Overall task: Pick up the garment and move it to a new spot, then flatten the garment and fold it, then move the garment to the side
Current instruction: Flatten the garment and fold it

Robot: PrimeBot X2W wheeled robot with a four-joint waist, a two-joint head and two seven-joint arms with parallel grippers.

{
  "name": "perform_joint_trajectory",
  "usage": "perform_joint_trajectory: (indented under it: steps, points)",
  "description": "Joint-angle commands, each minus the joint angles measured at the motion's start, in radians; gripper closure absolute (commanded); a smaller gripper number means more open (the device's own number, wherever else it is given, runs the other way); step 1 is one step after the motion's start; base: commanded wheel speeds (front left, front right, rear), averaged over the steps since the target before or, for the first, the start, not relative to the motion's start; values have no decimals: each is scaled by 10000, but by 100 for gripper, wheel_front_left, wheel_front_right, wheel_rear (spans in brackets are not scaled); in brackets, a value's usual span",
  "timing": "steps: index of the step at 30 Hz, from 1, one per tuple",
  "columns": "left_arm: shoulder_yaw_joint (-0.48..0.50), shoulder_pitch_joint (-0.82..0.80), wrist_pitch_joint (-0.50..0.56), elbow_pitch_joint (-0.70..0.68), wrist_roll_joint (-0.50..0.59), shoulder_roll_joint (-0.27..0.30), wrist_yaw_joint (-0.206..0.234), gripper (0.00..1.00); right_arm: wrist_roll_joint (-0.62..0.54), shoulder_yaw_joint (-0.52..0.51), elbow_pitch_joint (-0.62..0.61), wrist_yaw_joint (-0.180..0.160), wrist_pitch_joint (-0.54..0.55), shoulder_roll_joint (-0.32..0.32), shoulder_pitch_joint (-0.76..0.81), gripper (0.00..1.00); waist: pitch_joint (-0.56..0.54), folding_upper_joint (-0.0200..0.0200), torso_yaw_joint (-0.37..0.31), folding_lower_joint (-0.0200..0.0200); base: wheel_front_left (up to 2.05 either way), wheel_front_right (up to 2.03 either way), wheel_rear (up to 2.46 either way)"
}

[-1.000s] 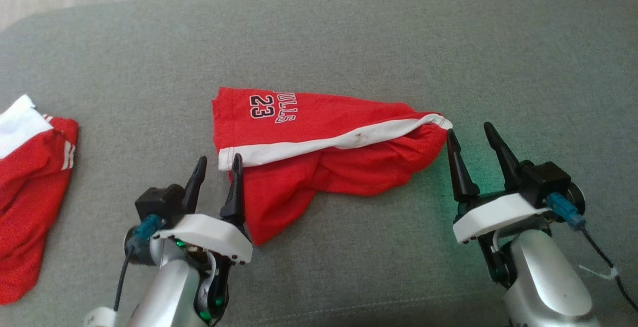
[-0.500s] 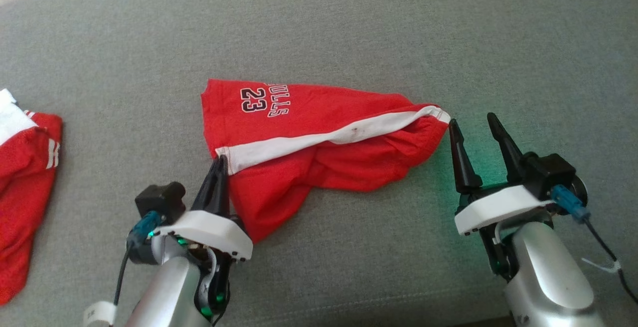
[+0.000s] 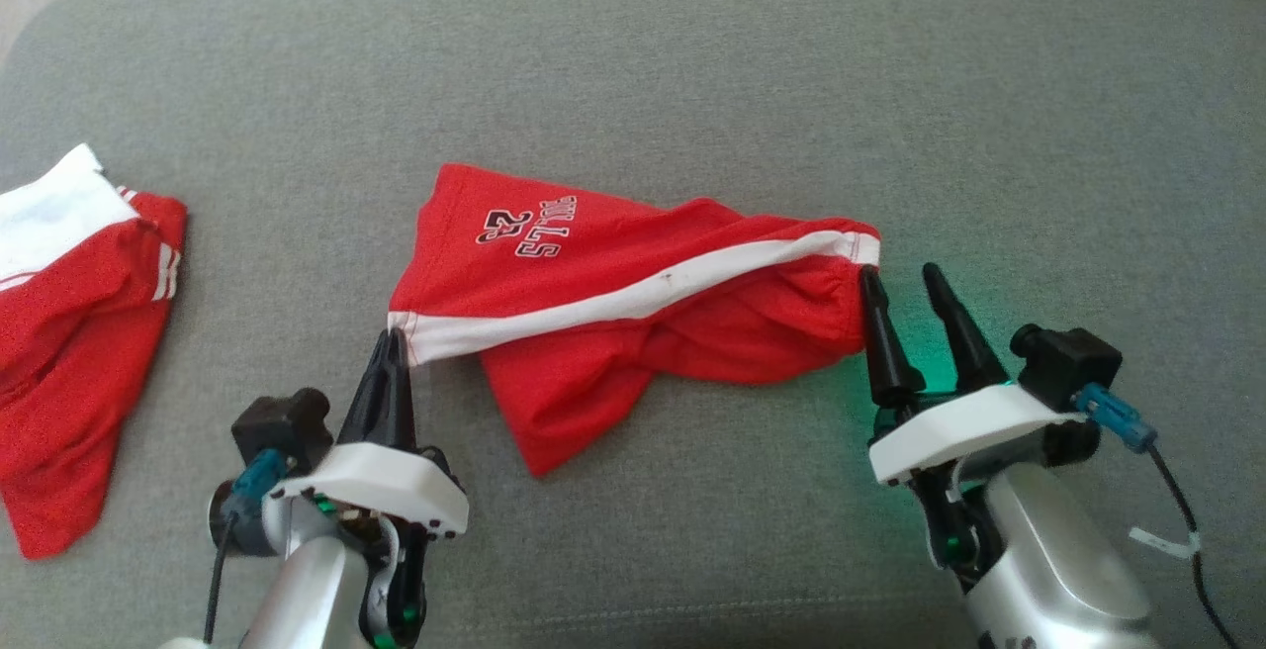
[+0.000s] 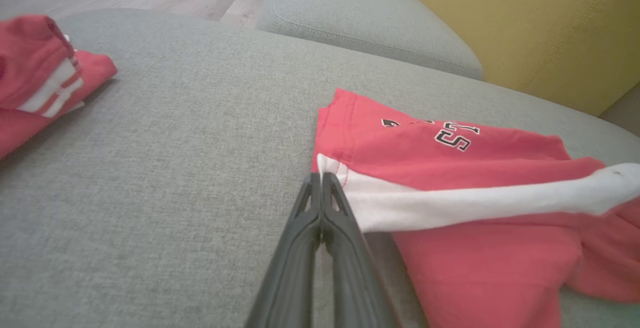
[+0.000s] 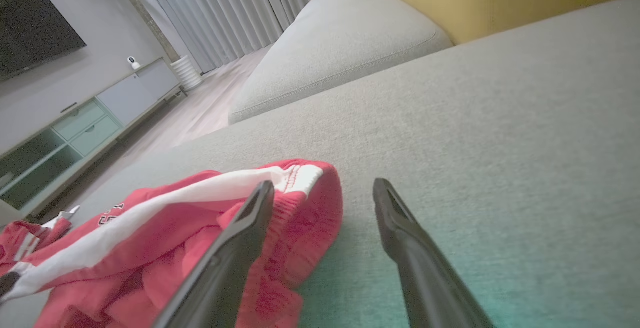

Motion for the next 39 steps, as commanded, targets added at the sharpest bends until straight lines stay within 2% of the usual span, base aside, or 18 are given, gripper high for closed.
perform_joint_trajectory:
  steps: [1, 6, 9, 12, 14, 18, 20, 21, 26, 31, 35, 39]
  points:
    - [365, -220, -55, -309, 87, 79, -59, 100, 276, 327, -170, 73, -65, 53, -362, 0, -3, 0, 61, 0, 0, 0, 0]
    - [268, -147, -55, -337, 56, 79, 4, 100, 1524, 896, 327, 73, -65, 53, -649, 0, -23, 0, 164, 0, 0, 0, 0]
    - [218, -146, -55, -336, 24, 79, 32, 100, 1955, 1211, 516, 73, -65, 53, -877, 11, -14, 0, 188, 0, 0, 0, 0]
    - [197, -150, -55, -316, 21, 79, 52, 100, 2308, 1420, 672, 73, -65, 53, -1099, 28, 5, 0, 221, 0, 0, 0, 0]
    - [153, -161, -55, -306, 27, 79, 89, 100, 2447, 1449, 779, 73, -65, 53, -1200, 52, 5, 0, 257, 0, 0, 0, 0]
    - [150, -142, -55, -307, 37, 79, 99, 100, 2624, 1438, 998, 73, -65, 46, -1301, 67, 14, 0, 334, 0, 0, 0, 0]
    - [185, -145, -55, -328, 62, 79, 91, 100, 2610, 1367, 1007, 73, -65, 35, -1327, 96, 24, 0, 355, 0, 0, 0, 0]
    - [202, -150, -55, -337, 77, 79, 87, 100, 2582, 1301, 970, 73, -65, 34, -1338, 100, 34, 0, 361, 0, 0, 0, 0]
    - [386, -235, -55, -582, 209, 79, 13, 100, 2364, 933, 464, 73, -65, 37, -1326, 100, -137, 0, 323, 0, 0, 0, 0]
    - [1115, -943, -55, -1588, 1095, 135, -411, 100, 2205, 1148, -572, 73, -65, -145, -1595, 100, -829, 0, 220, 0, 0, 0, 0]
    - [1618, -2024, -55, -2351, 1710, 608, -827, 100, 2205, 1628, -1292, 73, -65, -743, -2300, 100, -1128, 0, 184, 0, 0, 0, 0]
    - [1646, -3140, -55, -2399, 2135, 1051, -1071, 100, 2318, 1884, -1495, 73, 108, -1183, -3308, 100, -1041, 0, 180, 0, 0, 0, 0]
